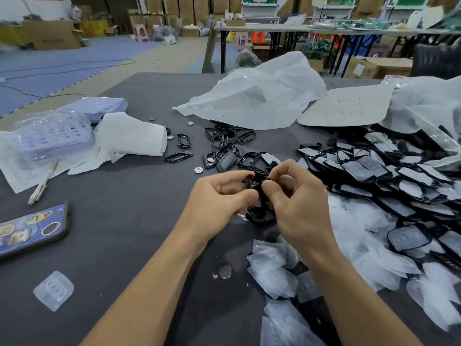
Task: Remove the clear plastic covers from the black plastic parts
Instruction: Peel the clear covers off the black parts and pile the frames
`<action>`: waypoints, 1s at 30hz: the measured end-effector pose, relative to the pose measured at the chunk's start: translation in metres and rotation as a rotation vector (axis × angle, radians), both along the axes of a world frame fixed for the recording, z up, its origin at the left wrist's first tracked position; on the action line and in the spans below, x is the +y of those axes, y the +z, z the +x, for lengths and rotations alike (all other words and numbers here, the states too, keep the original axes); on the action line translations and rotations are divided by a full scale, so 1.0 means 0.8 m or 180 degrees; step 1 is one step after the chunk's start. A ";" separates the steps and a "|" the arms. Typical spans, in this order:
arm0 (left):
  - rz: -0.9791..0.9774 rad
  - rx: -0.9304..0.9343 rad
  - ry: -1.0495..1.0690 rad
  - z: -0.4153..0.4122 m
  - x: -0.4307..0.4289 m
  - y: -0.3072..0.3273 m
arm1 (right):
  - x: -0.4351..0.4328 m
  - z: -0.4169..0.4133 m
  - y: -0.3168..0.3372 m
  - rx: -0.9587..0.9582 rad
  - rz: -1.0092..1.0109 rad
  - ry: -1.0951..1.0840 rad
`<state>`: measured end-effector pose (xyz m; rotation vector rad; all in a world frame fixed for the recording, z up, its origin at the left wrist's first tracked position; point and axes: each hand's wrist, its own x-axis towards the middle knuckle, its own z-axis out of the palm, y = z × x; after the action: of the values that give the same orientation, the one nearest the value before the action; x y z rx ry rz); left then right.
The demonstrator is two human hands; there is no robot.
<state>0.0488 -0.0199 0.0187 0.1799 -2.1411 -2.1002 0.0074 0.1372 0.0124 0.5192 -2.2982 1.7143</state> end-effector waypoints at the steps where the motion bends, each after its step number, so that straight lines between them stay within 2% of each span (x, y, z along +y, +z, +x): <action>1: -0.0080 0.0038 0.0093 -0.002 -0.003 0.000 | 0.002 0.000 0.001 0.0030 0.0110 0.0035; 4: -0.0310 -0.0022 0.0200 -0.003 -0.009 0.001 | 0.003 0.002 0.003 0.0007 0.0309 0.0078; 7: -0.0332 -0.0035 0.0513 -0.002 -0.006 0.000 | 0.000 0.004 0.002 -0.0087 0.0073 -0.0319; 10: 0.0081 0.0009 0.0882 -0.002 0.004 0.001 | -0.005 0.007 0.003 -0.0276 -0.0230 -0.0712; 13: 0.0736 -0.0013 0.0935 -0.003 0.022 0.006 | -0.008 0.011 0.005 -0.0459 -0.0549 -0.0786; 16: 0.1091 0.0020 0.0923 -0.002 0.031 0.008 | -0.010 0.014 0.008 -0.0414 -0.0410 -0.0895; 19: 0.1070 0.0113 0.0792 -0.002 0.031 0.006 | -0.010 0.012 0.008 -0.0345 -0.0203 -0.1041; 23: 0.1010 0.0118 0.0478 -0.001 0.028 0.007 | -0.010 0.012 0.005 -0.0438 -0.0312 -0.1061; 30: 0.0720 0.0047 0.0636 0.002 0.026 0.004 | -0.006 0.008 0.010 -0.0396 0.0145 -0.0732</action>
<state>0.0501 0.0006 0.0220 0.3835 -1.7897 -2.2103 0.0140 0.1326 0.0201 0.1513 -2.3789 1.6285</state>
